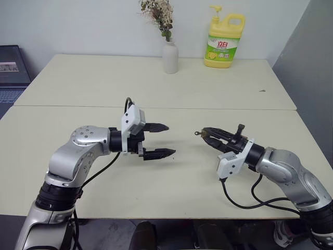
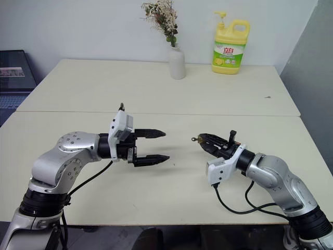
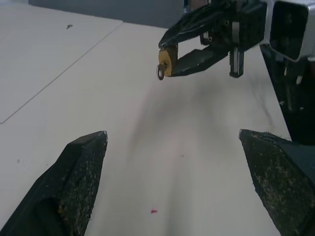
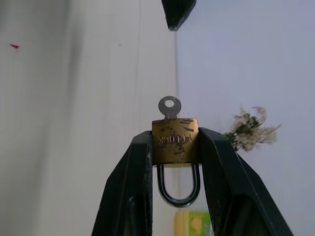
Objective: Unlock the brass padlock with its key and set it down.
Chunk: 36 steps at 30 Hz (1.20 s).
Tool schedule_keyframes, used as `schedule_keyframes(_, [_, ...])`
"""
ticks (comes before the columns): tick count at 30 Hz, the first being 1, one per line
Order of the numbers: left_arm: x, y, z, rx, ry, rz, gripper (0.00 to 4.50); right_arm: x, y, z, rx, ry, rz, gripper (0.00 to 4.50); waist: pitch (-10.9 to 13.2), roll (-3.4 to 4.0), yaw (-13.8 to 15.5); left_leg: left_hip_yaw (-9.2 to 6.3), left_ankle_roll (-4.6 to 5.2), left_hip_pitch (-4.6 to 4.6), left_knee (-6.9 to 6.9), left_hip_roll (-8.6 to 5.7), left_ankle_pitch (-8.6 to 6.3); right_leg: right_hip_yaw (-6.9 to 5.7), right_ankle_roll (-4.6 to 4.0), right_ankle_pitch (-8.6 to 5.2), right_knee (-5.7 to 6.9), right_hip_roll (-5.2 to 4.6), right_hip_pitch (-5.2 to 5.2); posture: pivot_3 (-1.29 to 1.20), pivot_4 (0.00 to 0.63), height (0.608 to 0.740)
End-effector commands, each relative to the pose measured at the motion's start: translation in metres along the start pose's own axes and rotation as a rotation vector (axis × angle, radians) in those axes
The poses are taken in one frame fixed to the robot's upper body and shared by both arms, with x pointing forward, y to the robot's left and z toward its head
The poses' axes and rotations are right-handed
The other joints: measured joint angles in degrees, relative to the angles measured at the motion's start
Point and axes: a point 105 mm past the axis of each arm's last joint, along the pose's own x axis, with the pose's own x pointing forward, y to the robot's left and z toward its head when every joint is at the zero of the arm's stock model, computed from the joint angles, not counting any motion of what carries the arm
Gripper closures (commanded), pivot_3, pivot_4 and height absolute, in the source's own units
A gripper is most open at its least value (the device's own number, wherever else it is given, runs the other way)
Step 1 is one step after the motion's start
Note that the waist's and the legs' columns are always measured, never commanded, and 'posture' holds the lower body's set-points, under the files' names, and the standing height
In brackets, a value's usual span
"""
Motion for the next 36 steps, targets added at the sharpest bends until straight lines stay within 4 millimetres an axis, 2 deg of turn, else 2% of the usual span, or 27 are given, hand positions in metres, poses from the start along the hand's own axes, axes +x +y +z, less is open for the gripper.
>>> schedule_keyframes(1, [0.009,0.002,0.013,0.026,-0.011,-0.015,0.00,0.001,-0.024,0.011,-0.061,-0.075,-0.113,3.56,0.00,0.00,0.00,0.00,0.00,0.01,0.00,0.00,0.00,0.01,-0.03,0.02,0.00,0.00,0.00,0.00,0.150,0.740])
schedule_keyframes(4, [0.016,0.007,0.018,0.037,-0.004,-0.011,0.00,0.003,-0.028,0.016,-0.064,-0.107,-0.135,3.56,0.00,0.00,0.00,-0.02,0.00,0.02,0.01,0.00,0.00,-0.01,-0.24,0.14,0.02,0.00,0.02,0.00,0.150,0.740])
schedule_keyframes(14, [0.032,0.016,0.030,0.022,-0.029,-0.012,0.00,0.008,-0.026,0.023,-0.036,-0.136,-0.123,3.56,0.00,0.00,0.18,-0.03,0.00,0.03,0.02,-0.01,0.01,-0.01,-0.26,0.15,0.01,0.00,0.05,0.00,0.150,0.740])
schedule_keyframes(21, [0.033,0.015,0.039,0.014,-0.058,-0.033,0.00,0.009,-0.023,0.022,-0.017,-0.132,-0.111,3.56,0.00,0.00,0.26,-0.03,0.00,0.03,0.03,-0.01,0.01,-0.01,-0.27,0.15,0.02,0.00,0.06,0.00,0.150,0.740])
schedule_keyframes(25, [0.033,0.009,0.036,0.009,-0.047,-0.078,0.86,0.011,-0.023,0.022,-0.011,-0.132,-0.111,3.56,0.00,0.00,0.30,-0.03,-0.01,0.02,0.03,-0.01,0.01,-0.01,-0.27,0.15,0.02,0.00,0.06,0.00,0.150,0.740])
schedule_keyframes(36, [0.037,0.002,0.033,0.005,-0.045,-0.132,4.49,0.012,-0.024,0.024,0.001,-0.149,-0.112,3.56,0.00,0.00,0.30,-0.03,-0.01,0.03,0.04,-0.01,0.01,-0.01,-0.27,0.15,0.02,0.00,0.06,0.00,0.150,0.740])
